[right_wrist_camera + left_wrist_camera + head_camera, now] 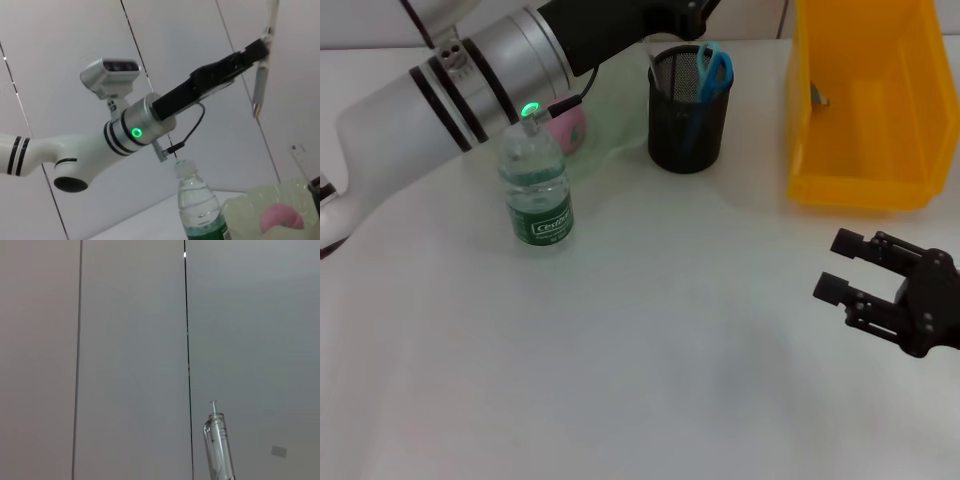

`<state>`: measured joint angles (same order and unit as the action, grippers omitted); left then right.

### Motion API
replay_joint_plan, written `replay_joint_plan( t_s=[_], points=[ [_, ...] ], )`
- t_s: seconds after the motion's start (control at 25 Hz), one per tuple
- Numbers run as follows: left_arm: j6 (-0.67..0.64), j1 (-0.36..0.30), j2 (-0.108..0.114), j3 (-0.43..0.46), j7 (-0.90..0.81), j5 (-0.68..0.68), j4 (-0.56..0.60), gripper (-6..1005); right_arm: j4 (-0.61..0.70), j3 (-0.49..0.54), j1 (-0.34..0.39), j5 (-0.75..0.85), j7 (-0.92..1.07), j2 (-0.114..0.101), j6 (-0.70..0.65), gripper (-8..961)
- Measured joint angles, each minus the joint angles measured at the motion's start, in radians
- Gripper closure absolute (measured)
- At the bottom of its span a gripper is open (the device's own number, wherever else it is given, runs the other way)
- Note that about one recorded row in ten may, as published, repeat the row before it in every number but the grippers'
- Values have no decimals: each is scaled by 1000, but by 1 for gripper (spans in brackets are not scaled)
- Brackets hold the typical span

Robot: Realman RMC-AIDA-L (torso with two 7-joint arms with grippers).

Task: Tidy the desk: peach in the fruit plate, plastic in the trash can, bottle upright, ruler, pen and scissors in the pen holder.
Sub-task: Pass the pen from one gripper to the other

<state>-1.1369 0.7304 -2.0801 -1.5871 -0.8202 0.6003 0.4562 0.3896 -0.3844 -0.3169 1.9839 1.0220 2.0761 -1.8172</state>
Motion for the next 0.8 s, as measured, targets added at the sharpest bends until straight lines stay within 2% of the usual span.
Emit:
replay_joint_plan(
  t_s=[0.2, 0.28, 0.32, 0.48, 0.6, 0.8],
  points=[
    [-1, 8, 0, -9, -7, -4, 1, 845, -37, 21, -13, -28, -13, 2, 9, 312],
    [-4, 6, 0, -18, -19, -6, 4, 845, -70, 44, -21, -81, -19, 2, 9, 319],
    [-7, 1, 0, -30, -37, -7, 9, 844, -107, 58, -27, -157, -33, 2, 5, 322],
    [-10, -5, 0, -42, -48, -9, 11, 844, -170, 55, -50, -269, -52, 3, 1, 336],
    [-31, -29, 0, -121, -48, -66, 22, 843, -265, 59, -119, -381, -3, 4, -17, 346],
    [-41, -52, 0, -166, -48, -79, 50, 842, -319, 59, -176, -461, 6, 10, 10, 364]
  ],
)
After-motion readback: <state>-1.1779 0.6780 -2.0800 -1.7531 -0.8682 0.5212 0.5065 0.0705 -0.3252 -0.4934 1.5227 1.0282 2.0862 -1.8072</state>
